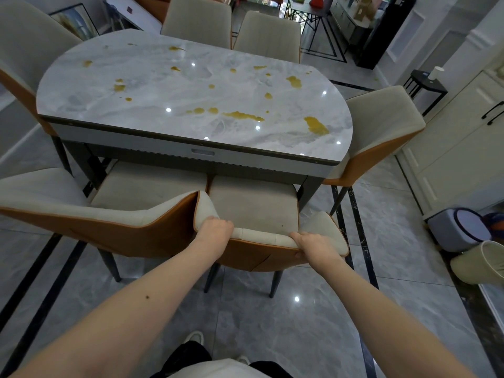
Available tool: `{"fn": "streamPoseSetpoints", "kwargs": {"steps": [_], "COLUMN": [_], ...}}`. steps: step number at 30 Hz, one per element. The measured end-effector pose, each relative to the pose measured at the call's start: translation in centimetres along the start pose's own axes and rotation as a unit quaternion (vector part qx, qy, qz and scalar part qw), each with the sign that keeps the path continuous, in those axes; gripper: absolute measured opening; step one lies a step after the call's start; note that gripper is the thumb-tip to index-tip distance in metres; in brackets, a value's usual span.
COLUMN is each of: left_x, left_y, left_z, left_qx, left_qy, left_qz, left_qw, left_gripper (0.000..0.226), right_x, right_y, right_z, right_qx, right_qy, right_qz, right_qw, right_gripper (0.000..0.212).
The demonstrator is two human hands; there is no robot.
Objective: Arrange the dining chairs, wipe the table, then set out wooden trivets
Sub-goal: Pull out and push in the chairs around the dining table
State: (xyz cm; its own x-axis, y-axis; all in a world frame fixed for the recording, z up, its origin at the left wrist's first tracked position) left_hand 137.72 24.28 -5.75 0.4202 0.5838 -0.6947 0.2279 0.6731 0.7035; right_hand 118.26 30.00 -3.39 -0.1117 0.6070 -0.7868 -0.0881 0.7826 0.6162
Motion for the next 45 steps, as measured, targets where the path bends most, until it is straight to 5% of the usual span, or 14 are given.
{"fn": "streamPoseSetpoints", "kwargs": {"steps": [22, 45], "left_x": [-0.1, 0.3], "left_y": [0.2, 1.3], "left_z": [-0.2, -0.1], "left_qx": [0.002, 0.059], "left_qy": [-0.002, -0.008], "left_qz": [-0.010, -0.172], "left_qw": [1.000, 0.983], "left_gripper": [0.050, 0.037], "right_x": [0.3, 1.6], "right_y": [-0.1, 2.2], "right_z": [-0.2, 2.0], "right_qx": [0.002, 0.141], "right_qy": [-0.009, -0.021], "right_qz": [-0.020, -0.157], "right_qw": [1.000, 0.977], "right_gripper": [0.037, 0.056]}}
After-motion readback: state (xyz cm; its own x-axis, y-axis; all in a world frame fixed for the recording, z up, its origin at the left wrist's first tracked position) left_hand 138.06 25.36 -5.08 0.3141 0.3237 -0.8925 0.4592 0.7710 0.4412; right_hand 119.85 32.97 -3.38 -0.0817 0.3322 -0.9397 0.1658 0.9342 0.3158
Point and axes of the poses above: each hand's wrist, its own y-axis away from the middle knuckle, its own x-axis out of the palm, z = x × y, the point moved 7 cm from there along -y, towards the middle knuckle, and after that the axes turned 11 degrees about z, right-handed, at the moved point
